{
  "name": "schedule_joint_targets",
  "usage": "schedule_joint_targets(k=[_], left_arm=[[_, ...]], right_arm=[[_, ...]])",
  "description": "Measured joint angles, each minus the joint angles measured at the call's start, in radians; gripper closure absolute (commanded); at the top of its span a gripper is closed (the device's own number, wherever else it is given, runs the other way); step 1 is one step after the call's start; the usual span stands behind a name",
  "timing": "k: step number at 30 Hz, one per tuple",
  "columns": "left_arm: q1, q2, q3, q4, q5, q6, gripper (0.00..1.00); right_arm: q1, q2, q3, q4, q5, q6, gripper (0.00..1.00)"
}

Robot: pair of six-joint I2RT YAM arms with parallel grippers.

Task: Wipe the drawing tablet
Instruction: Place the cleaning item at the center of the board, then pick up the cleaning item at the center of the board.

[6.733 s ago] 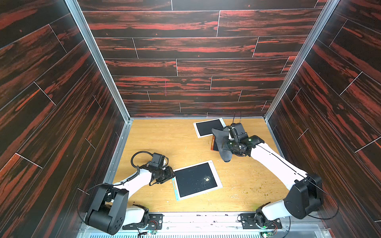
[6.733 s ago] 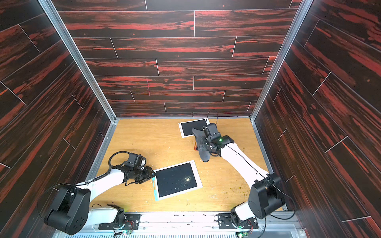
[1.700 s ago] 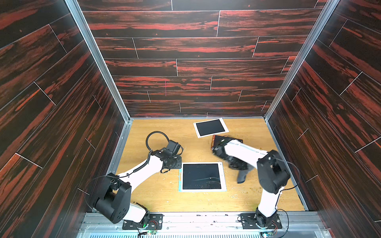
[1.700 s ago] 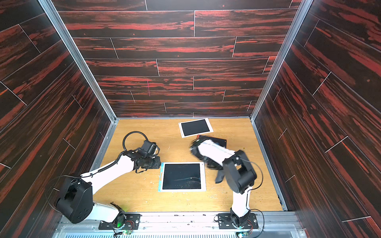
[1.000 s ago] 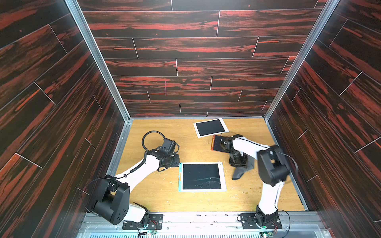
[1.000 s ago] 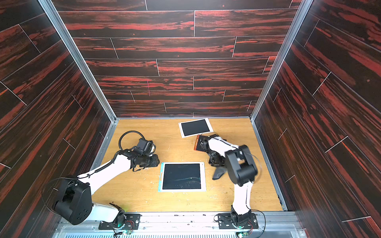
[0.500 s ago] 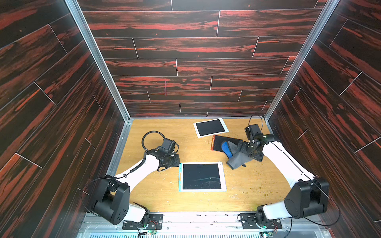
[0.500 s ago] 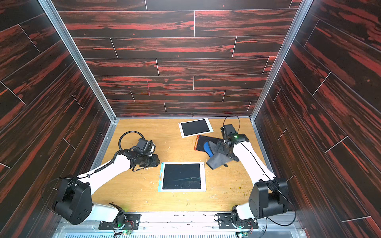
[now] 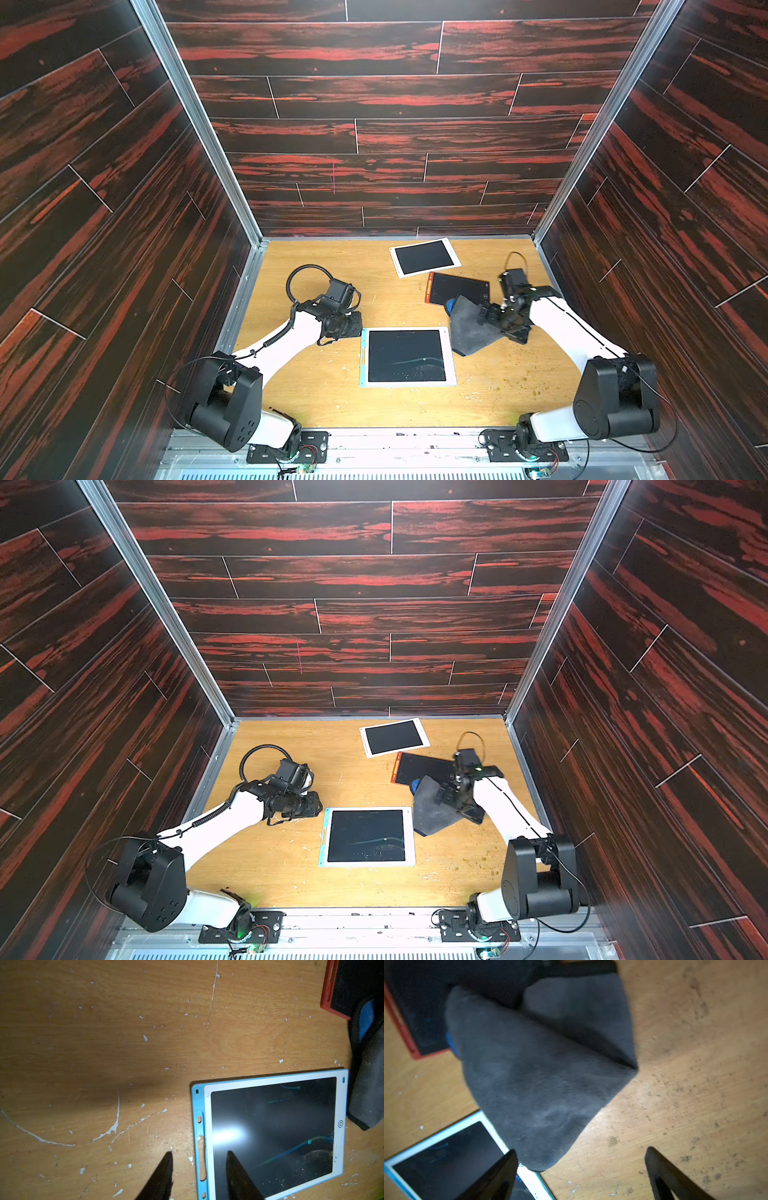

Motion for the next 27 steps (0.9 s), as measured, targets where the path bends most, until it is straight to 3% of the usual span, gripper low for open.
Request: schedule_joint_targets(k=[4, 10, 18, 27], left_arm=[[0.0, 0.0, 0.0, -0.001, 0.0, 0.0, 0.57], [0.0, 0.007, 0.002, -0.005, -0.001, 0.0, 0.57], [0.0, 0.012, 0.002, -0.008, -0.005, 0.0, 0.57], [0.001, 0.024, 0.026, -0.013, -0.005, 0.006, 0.57]], right_arm=[[-0.099, 0.061, -0.005, 0.034, -0.036, 0.005, 0.05], [-0.104, 0.265, -0.004, 0.113, -0.12, 0.013, 0.06], [-0.084, 0.27, 0.011, 0.137, -0.134, 0.015, 0.06], [0.021, 0.284, 0.134, 0.106, -0.084, 0.033, 0.04]])
